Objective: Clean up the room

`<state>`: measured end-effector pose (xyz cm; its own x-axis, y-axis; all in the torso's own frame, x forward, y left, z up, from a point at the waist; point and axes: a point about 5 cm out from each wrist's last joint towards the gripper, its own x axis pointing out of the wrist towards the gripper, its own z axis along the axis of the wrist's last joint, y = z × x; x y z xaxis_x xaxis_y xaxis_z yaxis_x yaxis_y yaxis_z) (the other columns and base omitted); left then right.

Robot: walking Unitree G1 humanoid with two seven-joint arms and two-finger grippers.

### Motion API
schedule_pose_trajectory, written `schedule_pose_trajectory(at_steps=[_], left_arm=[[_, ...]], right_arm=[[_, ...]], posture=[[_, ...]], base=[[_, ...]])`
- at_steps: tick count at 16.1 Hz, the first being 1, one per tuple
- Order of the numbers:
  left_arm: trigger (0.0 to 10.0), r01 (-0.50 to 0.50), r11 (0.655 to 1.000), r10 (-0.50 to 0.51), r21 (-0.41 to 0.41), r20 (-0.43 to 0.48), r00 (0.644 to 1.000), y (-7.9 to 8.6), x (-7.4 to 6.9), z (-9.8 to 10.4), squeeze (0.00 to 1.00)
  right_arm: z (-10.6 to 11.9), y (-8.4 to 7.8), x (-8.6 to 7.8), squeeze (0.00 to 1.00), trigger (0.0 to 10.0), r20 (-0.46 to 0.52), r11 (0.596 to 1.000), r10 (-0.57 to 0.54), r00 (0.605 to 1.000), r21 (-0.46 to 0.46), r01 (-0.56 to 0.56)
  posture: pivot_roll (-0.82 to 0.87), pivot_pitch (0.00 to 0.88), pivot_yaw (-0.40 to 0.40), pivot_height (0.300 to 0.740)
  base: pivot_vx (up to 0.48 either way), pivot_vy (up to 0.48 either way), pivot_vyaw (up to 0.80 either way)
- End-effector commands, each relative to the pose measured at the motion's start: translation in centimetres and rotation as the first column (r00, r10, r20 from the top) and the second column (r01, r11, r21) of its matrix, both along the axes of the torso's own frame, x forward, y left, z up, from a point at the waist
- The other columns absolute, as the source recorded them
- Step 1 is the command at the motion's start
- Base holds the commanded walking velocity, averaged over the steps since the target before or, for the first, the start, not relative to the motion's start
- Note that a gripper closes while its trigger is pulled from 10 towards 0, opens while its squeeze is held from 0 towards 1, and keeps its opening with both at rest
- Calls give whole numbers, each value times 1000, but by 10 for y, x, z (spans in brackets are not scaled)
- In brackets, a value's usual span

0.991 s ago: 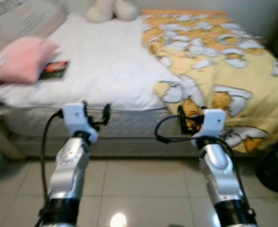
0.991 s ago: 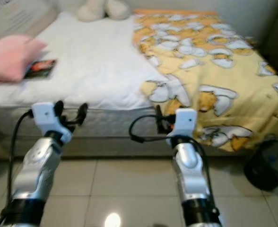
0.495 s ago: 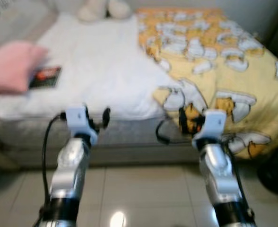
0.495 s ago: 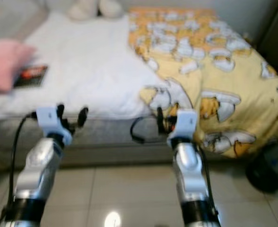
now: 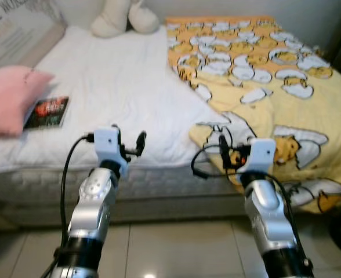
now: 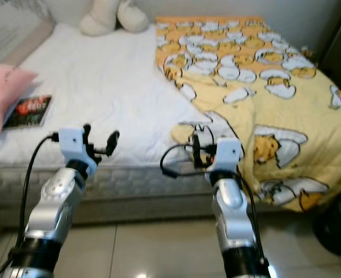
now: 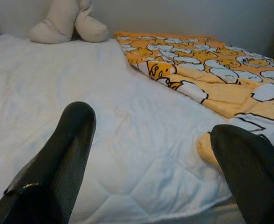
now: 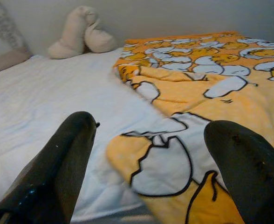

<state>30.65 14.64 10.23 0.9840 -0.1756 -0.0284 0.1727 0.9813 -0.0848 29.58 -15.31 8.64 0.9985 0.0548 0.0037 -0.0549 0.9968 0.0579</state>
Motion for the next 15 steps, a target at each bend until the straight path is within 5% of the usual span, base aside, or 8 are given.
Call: schedule_pose_trajectory(at_steps=[1, 7, 11, 15], left_arm=[[10000, 27, 999, -26, 35, -25, 999, -8, 3, -3, 0], [10000, -12, 994, 2, -113, -87, 996, -11, 5, -8, 0], [10000, -184, 981, 174, -65, -140, 975, 15, 6, -16, 0], [10000, -227, 973, 221, -37, -125, 967, 27, 14, -13, 0]], right_arm=[[2, -9, 1, 0, 10000, 1, 1000, -28, 1000, -1, 28], [-1, -9, -2, 0, 10000, -13, 1000, -28, 1000, 4, 28], [-1, -13, -3, 0, 10000, -16, 999, -26, 1000, -19, 26], [0, -9, -1, 0, 10000, -10, 1000, -10, 1000, -26, 10]], posture=[[-76, 0, 60, 740], [-71, 0, 56, 740], [-63, 0, 33, 740], [-56, 0, 31, 740]], base=[[398, 0, -656], [0, 0, -691], [0, 0, -325], [0, 0, 0]])
